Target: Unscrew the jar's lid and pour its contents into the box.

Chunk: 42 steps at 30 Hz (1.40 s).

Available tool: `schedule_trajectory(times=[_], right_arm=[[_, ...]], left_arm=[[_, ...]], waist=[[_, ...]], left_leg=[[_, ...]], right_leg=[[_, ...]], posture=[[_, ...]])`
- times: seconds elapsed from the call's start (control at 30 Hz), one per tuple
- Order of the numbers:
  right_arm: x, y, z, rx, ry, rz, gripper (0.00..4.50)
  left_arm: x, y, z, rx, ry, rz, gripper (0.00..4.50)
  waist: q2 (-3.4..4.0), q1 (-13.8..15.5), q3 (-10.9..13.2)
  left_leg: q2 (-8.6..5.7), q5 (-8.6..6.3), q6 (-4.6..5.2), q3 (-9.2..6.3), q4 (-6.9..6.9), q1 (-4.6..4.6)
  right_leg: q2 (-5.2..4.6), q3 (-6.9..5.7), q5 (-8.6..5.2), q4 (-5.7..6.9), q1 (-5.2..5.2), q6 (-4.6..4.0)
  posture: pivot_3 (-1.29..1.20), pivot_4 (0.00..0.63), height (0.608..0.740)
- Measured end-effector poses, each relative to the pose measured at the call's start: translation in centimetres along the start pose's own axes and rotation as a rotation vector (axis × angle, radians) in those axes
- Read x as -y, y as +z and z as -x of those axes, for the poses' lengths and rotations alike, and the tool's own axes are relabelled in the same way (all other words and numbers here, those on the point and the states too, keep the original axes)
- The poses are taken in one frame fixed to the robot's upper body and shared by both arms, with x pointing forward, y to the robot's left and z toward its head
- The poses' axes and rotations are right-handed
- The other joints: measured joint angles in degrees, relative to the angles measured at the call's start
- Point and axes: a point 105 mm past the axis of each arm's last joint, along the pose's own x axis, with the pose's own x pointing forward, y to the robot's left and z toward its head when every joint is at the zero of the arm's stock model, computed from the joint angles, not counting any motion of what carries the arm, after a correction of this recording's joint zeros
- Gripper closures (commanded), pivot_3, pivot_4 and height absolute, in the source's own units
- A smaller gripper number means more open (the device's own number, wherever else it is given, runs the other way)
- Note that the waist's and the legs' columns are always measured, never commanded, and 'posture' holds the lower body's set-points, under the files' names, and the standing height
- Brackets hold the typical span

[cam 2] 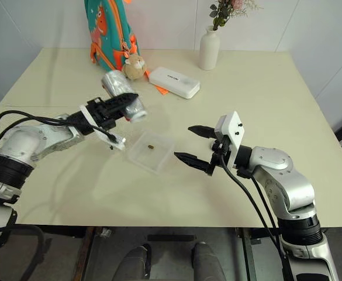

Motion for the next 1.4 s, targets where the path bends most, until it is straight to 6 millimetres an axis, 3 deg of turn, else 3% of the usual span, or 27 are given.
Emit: schedule_trajectory(times=[0.07,0.2,0.3,0.5,0.63,0.77,1.03,1.17,1.4], right_arm=[[-0.1,0.0,0.0,-0.001,0.006,0.000,0.02],[-0.2,-0.1,0.1,-0.003,0.019,0.006,0.02],[0.0,-0.2,0.2,-0.009,0.016,0.028,0.02],[0.8,-0.5,0.5,-0.032,-0.009,0.091,0.02],[0.8,-0.7,0.5,-0.044,0.008,0.118,0.02],[0.9,-1.4,0.3,-0.063,0.016,0.122,0.02],[1.4,-0.9,0.1,-0.048,0.009,0.143,0.02],[1.3,-0.9,-0.1,-0.041,0.009,0.138,0.02],[1.2,-0.8,-0.3,-0.032,0.013,0.137,0.00]], left_arm=[[0.1,-1.4,0.6,-0.102,-0.018,0.183,2.47],[2.4,-5.0,1.7,-0.428,-0.017,0.774,2.47],[4.6,-7.3,3.7,-0.646,0.050,1.221,2.47],[8.8,-9.7,8.8,-0.941,0.239,1.777,2.47],[11.2,-10.0,11.7,-1.075,0.302,1.853,2.47],[12.1,-10.4,13.2,-1.091,0.369,1.816,2.47],[11.7,-10.3,14.1,-0.983,0.472,1.750,2.47],[12.4,-9.3,15.0,-0.965,0.492,1.776,2.47],[13.6,-8.2,16.7,-1.006,0.522,1.846,0.24]], waist=[[0.00,0.02,0.00],[0.00,0.04,0.00],[0.00,-0.17,0.00],[0.00,-1.18,0.00],[-0.03,-1.45,-0.01],[-0.05,-1.38,-0.02],[-0.06,-1.39,-0.03],[-0.06,-1.48,-0.03],[-0.08,-1.40,-0.04]], left_leg=[[0.00,0.00,0.00,0.02,0.04,0.01],[0.00,0.00,0.01,0.01,0.37,0.00],[0.00,-0.01,0.03,-0.03,0.63,-0.01],[-0.01,0.01,0.05,-0.12,0.65,0.10],[-0.01,0.01,0.04,-0.13,0.64,0.08],[-0.01,0.02,0.03,-0.13,0.64,0.08],[0.00,0.02,0.01,-0.13,0.60,0.08],[0.00,0.01,0.01,-0.12,0.59,0.08],[0.00,0.02,0.01,-0.12,0.61,0.08]], right_leg=[[0.00,-0.01,0.00,0.05,0.00,-0.01],[0.02,-0.03,-0.02,0.30,0.02,-0.04],[0.04,-0.02,0.00,0.44,0.05,0.00],[0.06,-0.02,0.02,0.52,0.13,0.04],[0.05,-0.03,0.02,0.48,0.14,0.04],[0.04,-0.04,0.03,0.45,0.15,0.04],[0.04,-0.05,0.03,0.42,0.15,0.04],[0.05,-0.04,0.03,0.43,0.15,0.04],[0.04,-0.05,0.04,0.43,0.17,0.05]], posture=[[0.00,0.150,0.740],[0.00,0.150,0.740],[0.00,0.150,0.740],[0.00,0.150,0.740],[0.00,0.150,0.740],[0.00,0.150,0.740],[0.00,0.150,0.740],[0.00,0.150,0.740],[0.00,0.150,0.740]])
